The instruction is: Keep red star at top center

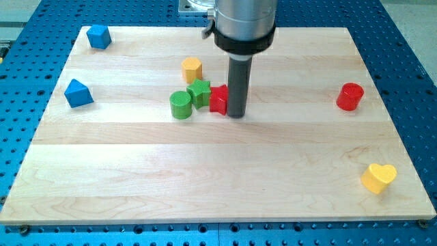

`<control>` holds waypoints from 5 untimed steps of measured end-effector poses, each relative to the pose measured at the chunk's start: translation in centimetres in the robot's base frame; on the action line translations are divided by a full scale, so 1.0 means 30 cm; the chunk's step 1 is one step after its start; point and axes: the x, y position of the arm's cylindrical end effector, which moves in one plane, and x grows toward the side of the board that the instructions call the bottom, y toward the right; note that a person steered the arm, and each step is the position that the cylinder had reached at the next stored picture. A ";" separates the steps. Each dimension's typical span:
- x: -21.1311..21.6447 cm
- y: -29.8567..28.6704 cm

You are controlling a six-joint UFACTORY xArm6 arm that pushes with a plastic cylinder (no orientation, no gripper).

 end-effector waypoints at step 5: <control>-0.208 -0.047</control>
